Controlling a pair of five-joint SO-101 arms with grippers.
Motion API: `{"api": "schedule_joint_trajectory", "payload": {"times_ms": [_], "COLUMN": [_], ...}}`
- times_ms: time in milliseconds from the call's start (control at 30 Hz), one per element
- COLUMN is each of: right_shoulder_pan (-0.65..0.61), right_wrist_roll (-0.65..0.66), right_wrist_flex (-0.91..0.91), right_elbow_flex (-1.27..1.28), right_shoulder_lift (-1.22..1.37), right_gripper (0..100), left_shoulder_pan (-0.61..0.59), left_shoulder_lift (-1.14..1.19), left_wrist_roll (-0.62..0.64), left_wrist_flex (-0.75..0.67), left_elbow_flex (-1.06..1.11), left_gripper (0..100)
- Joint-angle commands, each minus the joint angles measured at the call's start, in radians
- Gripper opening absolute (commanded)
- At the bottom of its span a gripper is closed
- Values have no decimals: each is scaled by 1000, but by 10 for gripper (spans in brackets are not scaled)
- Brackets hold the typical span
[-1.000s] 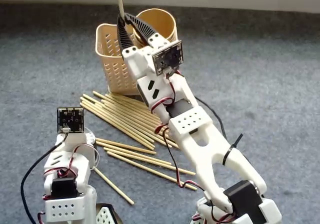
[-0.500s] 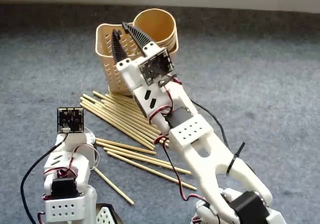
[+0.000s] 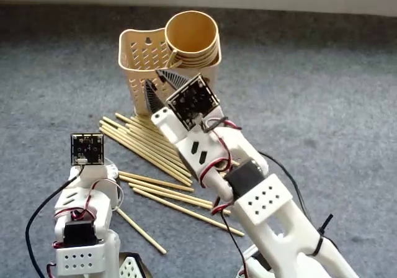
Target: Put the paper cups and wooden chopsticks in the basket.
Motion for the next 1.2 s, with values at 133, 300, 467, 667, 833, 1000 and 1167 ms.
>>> {"api": "schedule_joint_trajectory", "payload": {"times_ms": [133, 300, 467, 667, 833, 1000, 1167], "right_shoulder_pan": [-10, -5, 19, 54, 61, 61, 61], "right_wrist_roll": [9, 9, -28, -129, -127, -127, -127], "right_wrist_flex": [179, 177, 177, 179, 177, 177, 177], "right_elbow_flex": [170, 329, 421, 455, 473, 475, 475], "right_shoulder_lift": [-199, -291, -334, -335, -335, -335, -335], "right_gripper": [87, 87, 87, 87, 87, 87, 87], "left_shoulder_pan": [-85, -122, -249, -239, -166, -163, -163], "left_shoulder_lift": [-13, -13, -12, -7, -7, -5, 101], "left_wrist_roll": [-11, -115, -350, -325, -328, -328, -328], "left_wrist_flex": [-3, -2, 12, 196, 275, 279, 273], "left_elbow_flex": [19, 16, -13, -147, -166, -171, -211], "left_gripper": [7, 7, 7, 7, 7, 8, 24]}}
